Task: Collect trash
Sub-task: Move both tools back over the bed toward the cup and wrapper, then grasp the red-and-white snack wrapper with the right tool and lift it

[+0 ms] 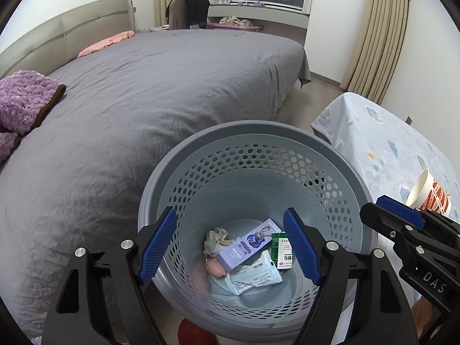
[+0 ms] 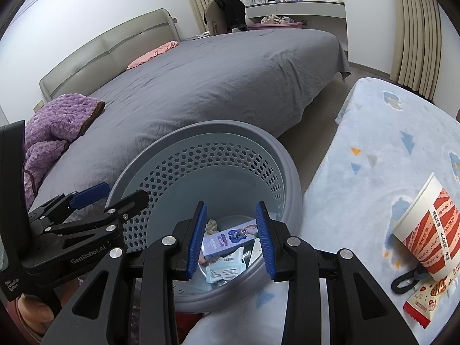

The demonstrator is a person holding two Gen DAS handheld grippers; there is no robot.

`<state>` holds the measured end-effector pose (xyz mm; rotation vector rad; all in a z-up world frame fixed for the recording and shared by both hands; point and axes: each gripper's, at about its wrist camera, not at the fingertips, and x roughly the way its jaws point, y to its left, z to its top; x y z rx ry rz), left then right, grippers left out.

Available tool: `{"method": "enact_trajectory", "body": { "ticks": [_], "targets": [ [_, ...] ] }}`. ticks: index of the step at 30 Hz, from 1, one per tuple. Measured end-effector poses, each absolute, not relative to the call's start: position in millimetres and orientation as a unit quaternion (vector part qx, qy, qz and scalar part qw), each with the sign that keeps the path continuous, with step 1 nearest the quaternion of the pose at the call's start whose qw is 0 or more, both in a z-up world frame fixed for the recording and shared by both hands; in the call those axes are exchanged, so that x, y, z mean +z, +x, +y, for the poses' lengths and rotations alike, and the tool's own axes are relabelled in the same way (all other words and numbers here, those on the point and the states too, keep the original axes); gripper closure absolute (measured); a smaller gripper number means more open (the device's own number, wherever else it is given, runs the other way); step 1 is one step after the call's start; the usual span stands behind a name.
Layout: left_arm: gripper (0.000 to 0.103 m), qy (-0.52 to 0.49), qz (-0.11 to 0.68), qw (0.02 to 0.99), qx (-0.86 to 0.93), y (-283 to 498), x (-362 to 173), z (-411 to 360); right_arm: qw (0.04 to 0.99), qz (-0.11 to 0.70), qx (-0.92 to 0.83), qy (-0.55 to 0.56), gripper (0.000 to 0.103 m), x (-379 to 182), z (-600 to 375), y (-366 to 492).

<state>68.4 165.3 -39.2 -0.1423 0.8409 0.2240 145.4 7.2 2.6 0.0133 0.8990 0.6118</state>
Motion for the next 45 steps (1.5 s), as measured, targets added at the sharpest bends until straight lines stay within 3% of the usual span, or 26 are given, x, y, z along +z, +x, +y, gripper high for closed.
{"method": "enact_trajectory", "body": {
  "ticks": [14,31,45],
  "targets": [
    [0.012,-0.070,0.392,0.910,0.115,62,-31,167,0.866,0.419,0.274,0.002,0.060,11,0,136],
    [0.007,-0.063,0.371,0.922,0.093,53,-18,148,0.881,0.415,0.225,0.015,0.054,18,-41,108],
    [0.007,-0.044,0.362,0.930,0.035,55,-7,84,0.899,0.415,0.128,0.053,0.052,20,-137,75]
  ]
}}
